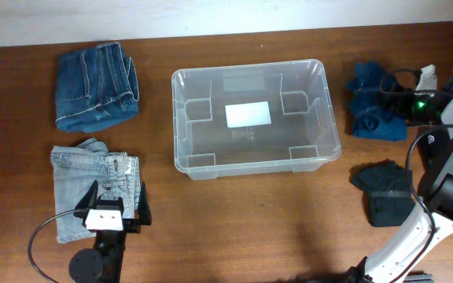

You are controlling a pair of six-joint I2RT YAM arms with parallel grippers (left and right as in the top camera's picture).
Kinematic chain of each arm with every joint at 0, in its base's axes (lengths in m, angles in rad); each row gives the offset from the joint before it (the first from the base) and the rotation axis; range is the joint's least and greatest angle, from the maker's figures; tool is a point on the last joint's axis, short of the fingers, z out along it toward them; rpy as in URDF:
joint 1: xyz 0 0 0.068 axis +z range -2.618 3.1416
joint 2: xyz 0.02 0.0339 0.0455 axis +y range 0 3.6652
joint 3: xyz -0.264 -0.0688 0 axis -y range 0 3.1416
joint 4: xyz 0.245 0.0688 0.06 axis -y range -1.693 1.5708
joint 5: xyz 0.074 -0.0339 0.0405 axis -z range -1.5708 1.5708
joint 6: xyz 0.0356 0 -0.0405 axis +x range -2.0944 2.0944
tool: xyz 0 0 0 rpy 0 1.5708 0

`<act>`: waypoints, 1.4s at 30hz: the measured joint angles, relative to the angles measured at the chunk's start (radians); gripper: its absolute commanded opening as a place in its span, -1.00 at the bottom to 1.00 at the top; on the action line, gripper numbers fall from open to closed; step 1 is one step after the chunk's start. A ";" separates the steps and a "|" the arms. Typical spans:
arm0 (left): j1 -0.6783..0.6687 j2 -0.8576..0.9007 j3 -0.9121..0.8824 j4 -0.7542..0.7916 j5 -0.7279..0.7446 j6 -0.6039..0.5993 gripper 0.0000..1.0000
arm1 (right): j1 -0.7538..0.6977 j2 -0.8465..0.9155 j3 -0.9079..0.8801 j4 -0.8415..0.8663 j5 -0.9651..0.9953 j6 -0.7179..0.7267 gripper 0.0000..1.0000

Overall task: Pack container
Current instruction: 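Move the right gripper to the dark teal folded garment and grasp it, then carry the teal garment with the right gripper over the bin and lower it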

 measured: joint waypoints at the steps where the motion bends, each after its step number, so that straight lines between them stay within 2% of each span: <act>1: 0.000 0.000 0.000 0.000 0.000 0.000 0.99 | 0.003 0.003 0.000 -0.005 0.001 0.000 0.98; 4: 0.000 0.000 0.000 0.000 0.000 0.000 0.99 | 0.006 0.006 0.000 -0.018 0.013 0.001 0.88; 8: 0.000 0.000 0.000 0.000 0.000 0.000 0.99 | 0.006 0.006 0.003 -0.041 0.046 0.004 0.86; 18: 0.000 0.000 0.000 0.000 0.000 0.000 0.99 | 0.009 0.006 0.016 -0.056 0.053 0.004 -0.26; 20: 0.000 0.000 0.000 0.000 0.000 0.000 0.99 | 0.008 0.006 0.019 -0.056 0.052 0.002 -0.41; 26: 0.000 0.000 0.000 0.000 0.000 0.000 0.99 | -0.001 0.006 0.034 -0.076 0.009 0.012 -0.69; 32: 0.000 0.000 0.000 0.000 0.000 0.000 0.99 | -0.029 0.006 0.108 -0.172 -0.090 0.061 -0.73; 36: 0.000 0.000 0.000 0.000 0.000 0.000 0.99 | -0.045 0.003 0.218 -0.267 -0.167 0.081 -0.75; 42: 0.000 0.000 0.000 0.000 0.000 0.000 0.99 | -0.034 -0.089 0.348 -0.393 -0.229 0.122 -0.75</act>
